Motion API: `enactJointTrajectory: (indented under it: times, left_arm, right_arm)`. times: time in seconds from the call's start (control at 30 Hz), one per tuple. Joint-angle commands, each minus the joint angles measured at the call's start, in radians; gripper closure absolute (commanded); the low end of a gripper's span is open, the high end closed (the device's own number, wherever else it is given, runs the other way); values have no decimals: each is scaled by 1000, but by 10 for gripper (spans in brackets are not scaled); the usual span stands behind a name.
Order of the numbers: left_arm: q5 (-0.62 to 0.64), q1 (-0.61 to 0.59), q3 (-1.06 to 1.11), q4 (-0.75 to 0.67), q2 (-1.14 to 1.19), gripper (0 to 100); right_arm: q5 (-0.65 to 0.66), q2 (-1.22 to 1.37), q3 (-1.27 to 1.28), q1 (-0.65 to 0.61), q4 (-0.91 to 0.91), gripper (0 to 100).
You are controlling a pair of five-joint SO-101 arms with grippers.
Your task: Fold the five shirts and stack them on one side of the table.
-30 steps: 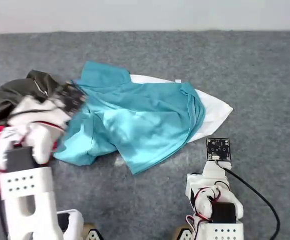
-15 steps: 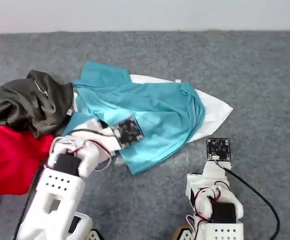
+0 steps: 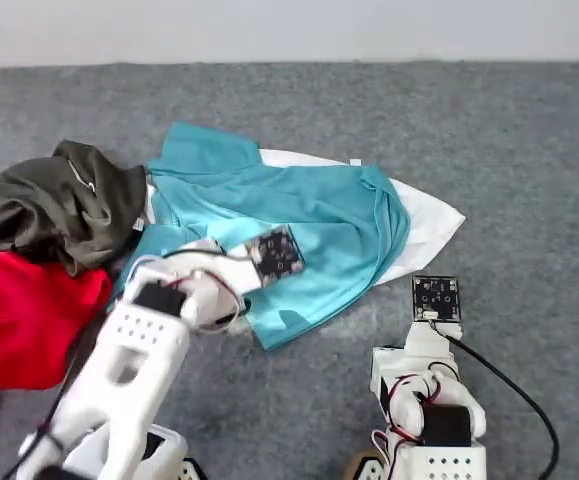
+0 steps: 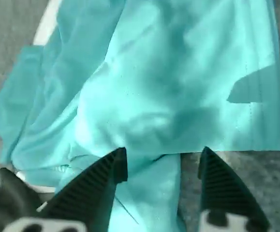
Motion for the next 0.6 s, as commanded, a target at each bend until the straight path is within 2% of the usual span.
enactJointTrajectory:
  times: [0.0,0.3,0.47,0.57]
  left_arm:
    - [11,-21,-188,72,169,757]
    - [12,-31,-498,170,557,758]
    - [118,-41,-590,181,709,759]
    - [157,-38,-627,184,747,833]
  right_arm:
    - [8,-5,8,-4,4,989]
    - [8,-5,8,-4,4,989]
    - [8,-5,8,-4,4,989]
    - [8,-5,8,-4,4,989]
